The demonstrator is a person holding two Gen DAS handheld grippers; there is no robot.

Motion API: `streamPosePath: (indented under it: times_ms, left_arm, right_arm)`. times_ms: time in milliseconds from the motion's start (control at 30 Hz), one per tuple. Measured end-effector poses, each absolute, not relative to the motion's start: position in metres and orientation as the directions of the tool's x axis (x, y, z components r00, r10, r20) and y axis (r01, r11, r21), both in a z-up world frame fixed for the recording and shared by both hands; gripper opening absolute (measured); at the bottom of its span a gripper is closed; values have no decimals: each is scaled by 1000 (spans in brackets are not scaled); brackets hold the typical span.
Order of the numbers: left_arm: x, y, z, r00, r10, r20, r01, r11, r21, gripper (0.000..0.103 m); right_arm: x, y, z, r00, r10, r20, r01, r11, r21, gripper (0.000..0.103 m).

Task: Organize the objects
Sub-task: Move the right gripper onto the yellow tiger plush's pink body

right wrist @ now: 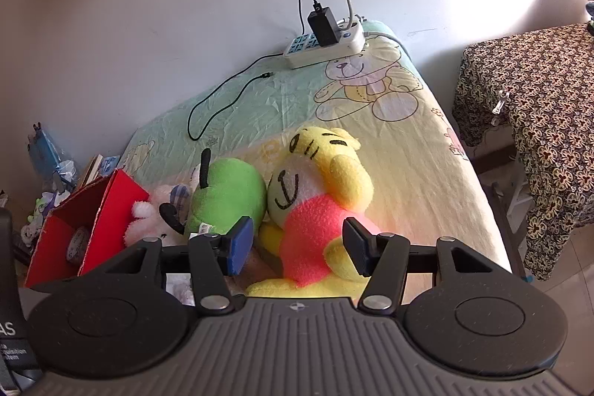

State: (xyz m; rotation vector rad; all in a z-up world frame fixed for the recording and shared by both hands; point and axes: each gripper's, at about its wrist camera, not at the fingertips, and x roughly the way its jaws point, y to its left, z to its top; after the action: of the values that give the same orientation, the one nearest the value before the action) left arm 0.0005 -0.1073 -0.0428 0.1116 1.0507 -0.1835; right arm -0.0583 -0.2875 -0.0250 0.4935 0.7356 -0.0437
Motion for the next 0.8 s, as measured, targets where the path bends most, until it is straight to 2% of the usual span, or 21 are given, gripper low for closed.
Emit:
streamPosePath:
  times_ms: [367,500,800]
  left_arm:
    - [18,-124,-52,450,-111,-886,262,965,13,102]
    - [20,-129,-57,419,-154,-895,283,958,-32,102]
    - [34,-136,-61,360,-340,-869,361,910,-206,101]
  right_arm:
    - [-72,-293,-30,723,92,-684,284,863,417,57]
    - [-73,-306,-36,727,105,-679,308,834,458,57]
    - [-48,-335,-50,733,187,-653,300,773,558,57]
